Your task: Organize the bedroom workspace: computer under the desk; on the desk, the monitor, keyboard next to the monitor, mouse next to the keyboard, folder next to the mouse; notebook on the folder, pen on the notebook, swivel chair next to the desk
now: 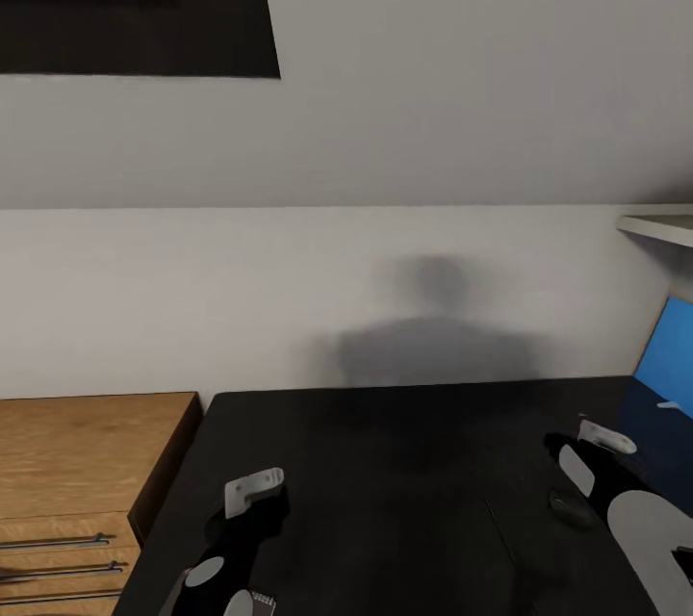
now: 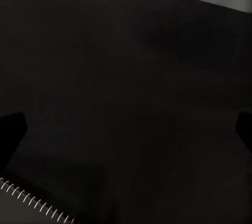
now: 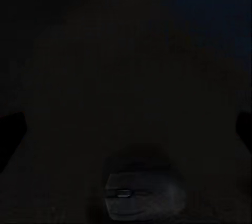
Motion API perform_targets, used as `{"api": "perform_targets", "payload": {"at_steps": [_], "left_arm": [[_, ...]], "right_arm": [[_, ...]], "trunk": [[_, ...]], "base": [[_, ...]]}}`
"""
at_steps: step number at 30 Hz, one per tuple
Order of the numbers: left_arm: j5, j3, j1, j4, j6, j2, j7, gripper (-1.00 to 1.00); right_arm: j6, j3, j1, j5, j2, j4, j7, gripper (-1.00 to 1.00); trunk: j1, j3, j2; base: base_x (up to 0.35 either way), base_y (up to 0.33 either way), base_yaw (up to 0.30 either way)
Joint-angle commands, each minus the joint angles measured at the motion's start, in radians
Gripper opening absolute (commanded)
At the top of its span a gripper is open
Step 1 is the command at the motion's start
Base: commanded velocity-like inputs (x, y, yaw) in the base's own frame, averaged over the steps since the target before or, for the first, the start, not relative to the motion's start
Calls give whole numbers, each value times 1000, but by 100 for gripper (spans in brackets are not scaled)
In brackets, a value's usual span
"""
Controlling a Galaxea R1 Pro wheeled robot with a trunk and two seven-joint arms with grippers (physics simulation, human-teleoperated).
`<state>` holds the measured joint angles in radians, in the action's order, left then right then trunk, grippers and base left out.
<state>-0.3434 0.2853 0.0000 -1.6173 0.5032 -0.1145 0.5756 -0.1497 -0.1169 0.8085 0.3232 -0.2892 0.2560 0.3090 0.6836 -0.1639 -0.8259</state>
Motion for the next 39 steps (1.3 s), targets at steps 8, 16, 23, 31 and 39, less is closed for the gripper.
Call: {"api": "perform_targets", "payload": {"at_steps": [8,16,23,31,39], "left_arm": [[-9,2,-1,-2,1,0,11,100],[-9,1,-1,-2,1,1,12,100],[-9,0,0,-2,3,1,12,100],[-9,-1,-1,-2,6,2,12,100],[-40,-8,-252,11,319,-60,20,100]], "right_arm": [[-176,-3,1,35,-4,-1,4,100],[-180,-9,1,38,-23,-1,2,100],[-171,-31,1,38,-31,-1,-24,100],[-160,-33,1,37,-29,0,-58,100],[-160,-33,1,37,-29,-1,-60,100]], "trunk": [[23,-20,-43],[54,-45,-99],[81,-67,-148],[111,-92,-204],[142,-117,-260]], "base": [[0,0,0],[0,0,0],[0,0,0],[0,0,0],[0,0,0]]}}
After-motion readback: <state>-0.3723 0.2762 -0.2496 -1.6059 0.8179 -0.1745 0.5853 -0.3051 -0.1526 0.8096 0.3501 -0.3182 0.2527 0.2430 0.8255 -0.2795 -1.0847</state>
